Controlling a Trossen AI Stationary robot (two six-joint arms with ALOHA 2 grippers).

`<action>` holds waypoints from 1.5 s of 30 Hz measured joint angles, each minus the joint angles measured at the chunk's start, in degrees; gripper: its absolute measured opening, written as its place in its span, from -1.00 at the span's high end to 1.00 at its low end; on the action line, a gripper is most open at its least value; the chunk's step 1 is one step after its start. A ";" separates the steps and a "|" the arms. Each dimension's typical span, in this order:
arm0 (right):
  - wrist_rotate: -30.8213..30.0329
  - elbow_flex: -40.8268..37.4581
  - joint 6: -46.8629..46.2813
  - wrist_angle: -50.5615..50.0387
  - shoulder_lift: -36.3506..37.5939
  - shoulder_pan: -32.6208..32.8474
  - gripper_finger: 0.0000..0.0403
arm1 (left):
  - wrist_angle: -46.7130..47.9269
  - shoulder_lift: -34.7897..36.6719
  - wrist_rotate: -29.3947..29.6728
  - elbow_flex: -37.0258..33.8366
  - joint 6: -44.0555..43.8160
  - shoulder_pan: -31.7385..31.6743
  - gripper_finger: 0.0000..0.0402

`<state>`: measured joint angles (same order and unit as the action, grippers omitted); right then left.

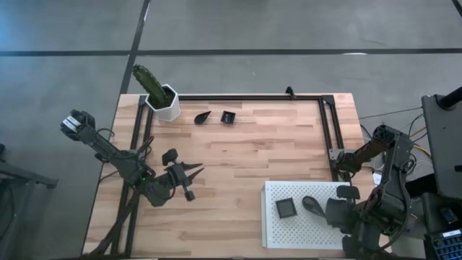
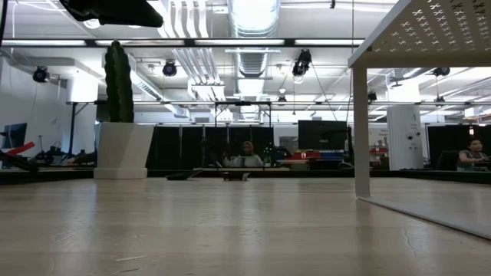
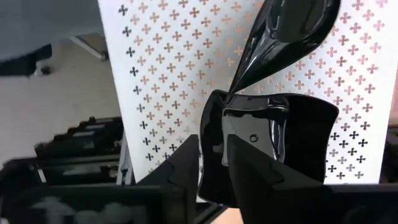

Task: Pick & Place Mini shaped plates
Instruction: Stack the drop-shaped plate on top of the other drop-shaped plates on the shelf

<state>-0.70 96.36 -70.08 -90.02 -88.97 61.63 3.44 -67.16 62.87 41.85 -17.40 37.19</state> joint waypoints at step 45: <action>-69.99 2.03 8.79 0.00 15.95 -10.71 0.96 | 11.09 1.54 -38.29 -0.96 2.01 -56.47 0.69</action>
<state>-70.70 98.39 -61.30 -90.02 -73.01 50.91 14.53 -65.61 24.58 40.88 -15.40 -19.28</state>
